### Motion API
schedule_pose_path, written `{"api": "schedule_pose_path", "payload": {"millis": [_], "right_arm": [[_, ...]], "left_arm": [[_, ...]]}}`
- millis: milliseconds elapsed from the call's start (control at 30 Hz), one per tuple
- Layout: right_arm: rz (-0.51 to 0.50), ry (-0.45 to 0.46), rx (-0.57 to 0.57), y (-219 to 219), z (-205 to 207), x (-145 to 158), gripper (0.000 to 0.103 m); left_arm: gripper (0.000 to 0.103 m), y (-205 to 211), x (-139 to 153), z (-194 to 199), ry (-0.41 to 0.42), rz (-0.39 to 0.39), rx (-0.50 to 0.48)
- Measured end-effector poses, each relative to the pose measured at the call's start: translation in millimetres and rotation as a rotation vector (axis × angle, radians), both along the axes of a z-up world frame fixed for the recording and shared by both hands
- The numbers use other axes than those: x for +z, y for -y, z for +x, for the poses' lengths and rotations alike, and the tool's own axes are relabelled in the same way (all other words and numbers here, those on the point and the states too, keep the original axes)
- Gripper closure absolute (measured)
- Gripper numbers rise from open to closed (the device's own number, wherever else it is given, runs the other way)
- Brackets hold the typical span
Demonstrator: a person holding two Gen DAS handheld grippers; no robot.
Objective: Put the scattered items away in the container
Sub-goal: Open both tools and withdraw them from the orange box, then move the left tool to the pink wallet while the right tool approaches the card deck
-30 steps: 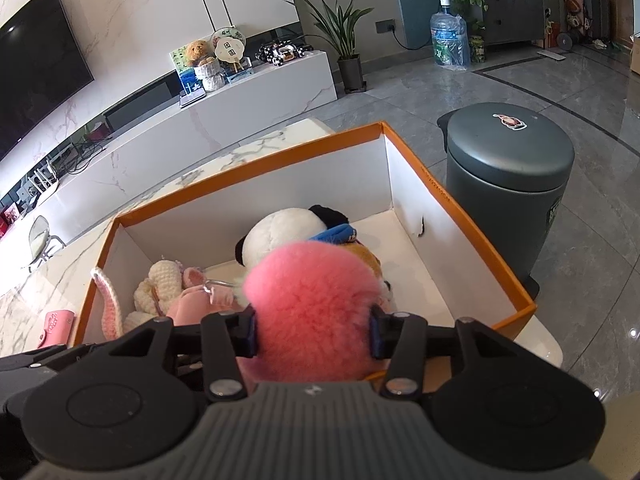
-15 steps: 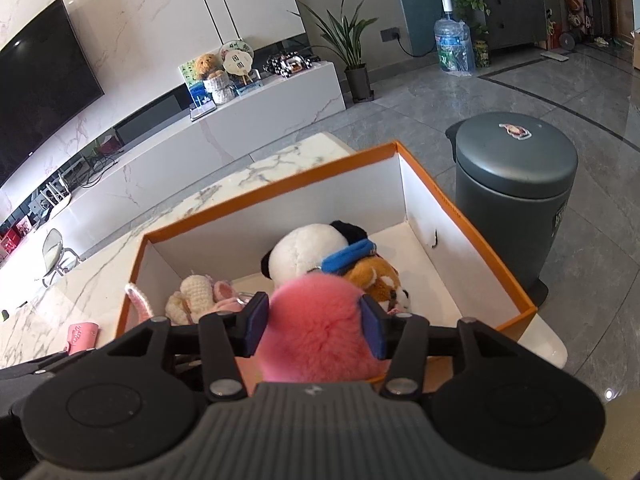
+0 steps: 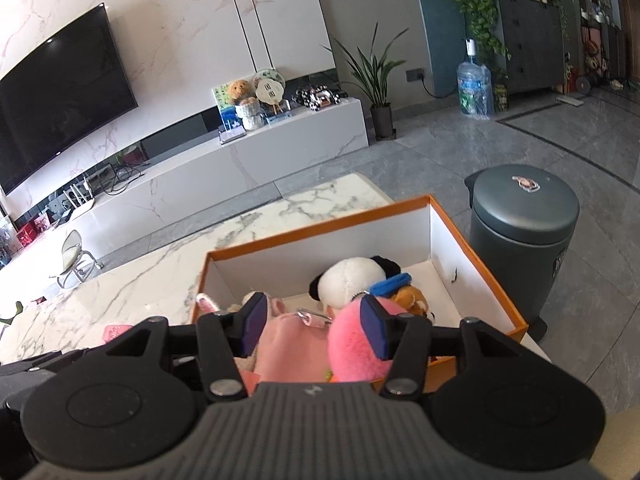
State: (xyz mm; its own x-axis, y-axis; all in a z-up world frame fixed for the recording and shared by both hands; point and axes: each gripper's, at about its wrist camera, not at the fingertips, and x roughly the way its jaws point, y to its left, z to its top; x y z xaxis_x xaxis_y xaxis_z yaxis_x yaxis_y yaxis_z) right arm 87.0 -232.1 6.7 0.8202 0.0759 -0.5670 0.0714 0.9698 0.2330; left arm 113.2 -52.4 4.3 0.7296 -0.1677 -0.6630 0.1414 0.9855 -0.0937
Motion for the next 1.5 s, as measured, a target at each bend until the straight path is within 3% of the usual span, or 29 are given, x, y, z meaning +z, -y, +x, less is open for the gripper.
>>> {"api": "schedule_pose_path", "payload": {"millis": [333,733,1200,1500], "right_arm": [[-0.041,0.077,0.059,-36,-37,32,0.042],[-0.083,0.102,0.166,-90,-64,40,0.04],[-0.096,0.034,0.299,-179,-71,13,0.032],[-0.111,-0.049,0.35,-219,-55,-19,0.028]], "left_arm": [[0.018,-37,29,-37,0.066,-0.004,0.071],[0.018,-99,31,-74,0.073,-0.027,0.197],[0.018,-183,4,-100,0.011,0.003,0.334],[0.018,-217,-24,-94,-0.056,0.019,0.373]]}}
